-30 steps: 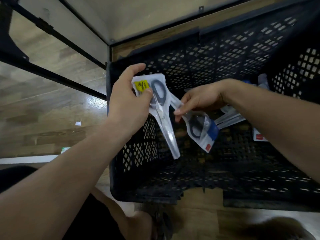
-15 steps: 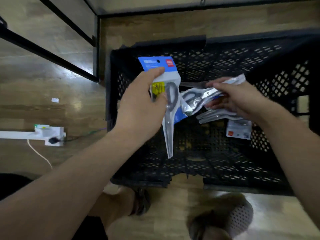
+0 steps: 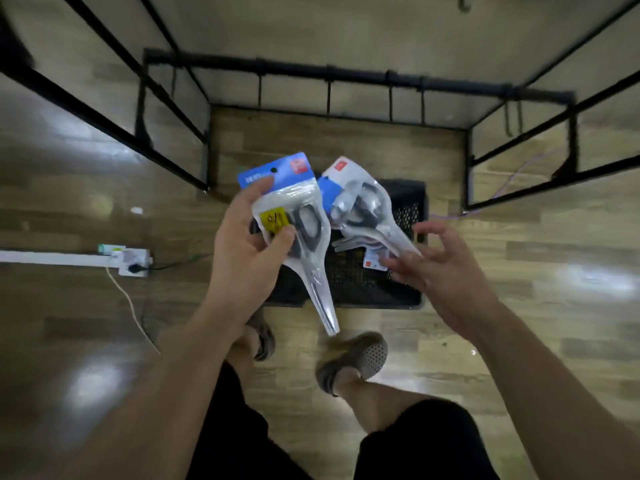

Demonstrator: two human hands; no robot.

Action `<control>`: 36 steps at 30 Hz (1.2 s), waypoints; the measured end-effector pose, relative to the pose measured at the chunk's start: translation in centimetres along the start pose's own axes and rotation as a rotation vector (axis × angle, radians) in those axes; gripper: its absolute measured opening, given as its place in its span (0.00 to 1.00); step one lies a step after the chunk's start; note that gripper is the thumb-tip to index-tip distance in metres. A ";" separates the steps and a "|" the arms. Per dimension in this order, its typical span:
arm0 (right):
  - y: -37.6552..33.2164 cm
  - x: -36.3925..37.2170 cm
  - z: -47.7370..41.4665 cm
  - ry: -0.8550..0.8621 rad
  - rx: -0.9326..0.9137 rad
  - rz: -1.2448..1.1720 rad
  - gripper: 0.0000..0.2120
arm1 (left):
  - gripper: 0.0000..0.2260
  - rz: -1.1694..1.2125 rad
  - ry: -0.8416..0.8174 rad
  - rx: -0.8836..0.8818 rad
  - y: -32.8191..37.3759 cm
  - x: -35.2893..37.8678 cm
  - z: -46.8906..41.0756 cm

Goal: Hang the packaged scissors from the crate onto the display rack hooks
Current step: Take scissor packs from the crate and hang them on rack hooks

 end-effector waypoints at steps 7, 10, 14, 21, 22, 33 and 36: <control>-19.2 5.8 22.1 -0.275 -0.047 -0.128 0.33 | 0.28 0.107 -0.143 0.279 32.8 -0.4 9.5; -27.8 7.2 27.3 -0.259 -0.237 -0.132 0.38 | 0.27 0.126 -0.237 0.443 43.6 -0.7 12.3; -35.4 8.3 32.0 -0.191 -0.436 -0.341 0.44 | 0.27 0.081 -0.298 0.595 51.5 -0.9 14.3; -39.6 7.5 37.0 -0.234 -0.535 -0.344 0.41 | 0.13 0.045 -0.113 0.686 54.7 0.0 19.3; -40.0 6.8 37.4 -0.242 -0.537 -0.336 0.37 | 0.12 0.044 -0.071 0.703 55.2 0.2 20.1; -46.9 3.5 41.1 -0.115 -0.883 0.014 0.14 | 0.14 0.182 0.187 0.623 56.7 -1.3 21.7; -48.3 3.8 40.6 -0.048 -0.921 0.029 0.09 | 0.09 0.208 0.204 0.561 56.5 -2.8 19.6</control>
Point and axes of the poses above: each hand's wrist, its own z-axis away from the middle knuckle, its own x-axis out of the palm, y = z × x, the point moved 10 cm from there along -z, towards the middle knuckle, and after that the axes turned 7 degrees about z, right-handed, at the moved point
